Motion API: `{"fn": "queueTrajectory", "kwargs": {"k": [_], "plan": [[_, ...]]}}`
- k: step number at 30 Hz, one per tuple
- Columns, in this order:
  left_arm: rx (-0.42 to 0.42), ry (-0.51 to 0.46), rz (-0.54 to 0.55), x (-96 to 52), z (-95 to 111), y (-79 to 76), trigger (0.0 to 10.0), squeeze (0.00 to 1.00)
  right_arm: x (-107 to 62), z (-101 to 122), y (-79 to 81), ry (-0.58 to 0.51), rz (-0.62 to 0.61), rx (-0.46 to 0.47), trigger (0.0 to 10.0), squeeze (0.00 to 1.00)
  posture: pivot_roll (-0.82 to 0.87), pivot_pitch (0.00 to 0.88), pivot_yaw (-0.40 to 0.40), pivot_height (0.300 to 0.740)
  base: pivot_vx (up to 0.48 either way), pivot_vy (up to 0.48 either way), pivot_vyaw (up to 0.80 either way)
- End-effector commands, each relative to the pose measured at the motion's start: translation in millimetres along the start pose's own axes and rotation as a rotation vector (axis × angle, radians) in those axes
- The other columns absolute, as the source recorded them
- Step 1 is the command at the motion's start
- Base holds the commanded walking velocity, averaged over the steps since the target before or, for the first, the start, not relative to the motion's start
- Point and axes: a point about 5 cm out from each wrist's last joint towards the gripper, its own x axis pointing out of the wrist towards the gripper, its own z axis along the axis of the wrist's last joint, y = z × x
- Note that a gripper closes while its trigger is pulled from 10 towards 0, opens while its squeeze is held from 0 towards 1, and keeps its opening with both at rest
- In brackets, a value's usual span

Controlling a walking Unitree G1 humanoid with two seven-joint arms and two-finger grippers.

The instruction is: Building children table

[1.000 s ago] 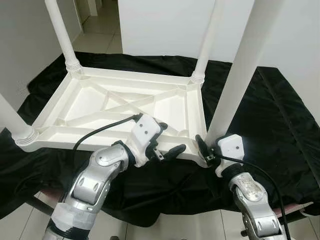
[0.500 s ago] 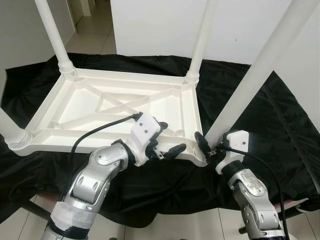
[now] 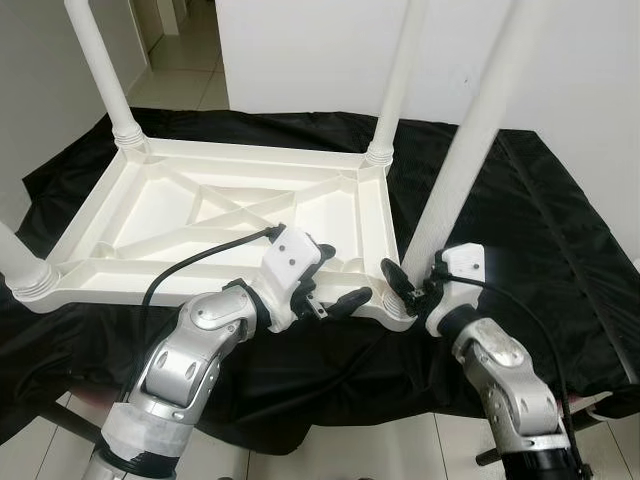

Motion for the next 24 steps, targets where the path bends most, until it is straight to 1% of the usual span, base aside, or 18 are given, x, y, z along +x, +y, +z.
{"fn": "queueTrajectory", "kwargs": {"k": [1, 6, 7, 9, 10, 11, 13, 14, 15, 17, 20, 21, 23, 24], "plan": [[0.008, -0.01, 0.017, 0.1, 4.3, 0.1, 10.0, 0.0, -5.1, -45.0, 7.0, 0.241, 0.025, 0.07, 10.0, 0.0, -0.02, 0.118, -0.005, 0.74, 0.0, 0.0, 0.0], [0.009, -0.012, 0.021, -0.1, 4.7, 0.4, 10.0, 0.0, -6.1, -46.7, 7.7, 0.264, 0.041, 0.083, 10.0, 0.0, -0.02, 0.119, -0.008, 0.74, 0.0, 0.0, 0.0], [0.008, -0.012, 0.023, -0.1, 4.8, 0.7, 10.0, 0.0, -6.9, -46.9, 7.1, 0.258, 0.044, 0.057, 10.0, 0.0, -0.02, 0.119, -0.01, 0.74, 0.0, 0.0, 0.0], [0.008, -0.012, 0.023, -0.1, 4.8, 0.7, 10.0, 0.0, -6.9, -46.9, 7.1, 0.258, 0.044, 0.057, 10.0, 0.0, -0.02, 0.119, -0.01, 0.74, 0.0, 0.0, 0.0], [0.009, -0.012, 0.026, -0.3, 4.8, 0.8, 10.0, 0.0, -8.7, -46.4, 6.5, 0.214, 0.04, -0.003, 10.0, 0.0, -0.02, 0.118, -0.011, 0.74, 0.0, 0.0, 0.0], [0.009, -0.012, 0.026, -0.3, 4.8, 0.8, 10.0, 0.0, -8.7, -46.4, 6.5, 0.214, 0.04, -0.003, 10.0, 0.0, -0.02, 0.118, -0.011, 0.74, 0.0, 0.0, 0.0], [0.01, -0.012, 0.033, -0.9, 4.9, 1.5, 10.0, 0.0, -15.7, -45.5, 8.0, 0.087, 0.026, -0.142, 10.0, 0.0, -0.02, 0.121, -0.011, 0.74, 0.0, 0.0, 0.0], [0.01, -0.012, 0.033, -0.9, 4.9, 1.5, 10.0, 0.0, -15.7, -45.5, 8.0, 0.087, 0.026, -0.142, 10.0, 0.0, -0.02, 0.121, -0.011, 0.74, 0.0, 0.0, 0.0], [0.011, -0.012, 0.036, -1.2, 5.2, 1.9, 10.0, 0.0, -20.6, -48.6, 8.0, 0.036, 0.009, -0.148, 10.0, 0.0, -0.02, 0.122, -0.01, 0.74, 0.0, 0.0, 0.0], [0.011, -0.013, 0.038, -1.4, 5.5, 2.2, 10.0, 0.0, -26.1, -52.3, 6.3, -0.003, -0.017, -0.139, 10.0, 0.0, -0.02, 0.122, -0.01, 0.74, 0.0, 0.0, 0.0], [0.013, -0.011, 0.038, -1.5, 5.4, 2.4, 10.0, 0.0, -28.0, -53.8, 5.6, -0.018, -0.027, -0.133, 10.0, 0.0, -0.02, 0.122, -0.006, 0.74, 0.0, 0.0, 0.0], [0.014, -0.011, 0.037, -1.5, 5.4, 2.5, 10.0, 0.0, -30.4, -54.1, 6.0, -0.045, -0.028, -0.149, 10.0, 0.0, -0.02, 0.123, -0.005, 0.74, 0.0, 0.0, 0.0], [0.014, -0.011, 0.036, -1.5, 5.4, 2.4, 10.0, 0.0, -32.2, -55.1, 6.2, -0.059, -0.03, -0.155, 10.0, 0.0, -0.02, 0.123, -0.005, 0.74, 0.0, 0.0, 0.0], [0.015, -0.01, 0.034, -1.4, 5.4, 2.5, 10.0, 0.0, -33.7, -55.1, 6.9, -0.077, -0.03, -0.173, 10.0, 0.0, -0.03, 0.124, 0.0, 0.74, 0.0, 0.0, 0.0]]}}
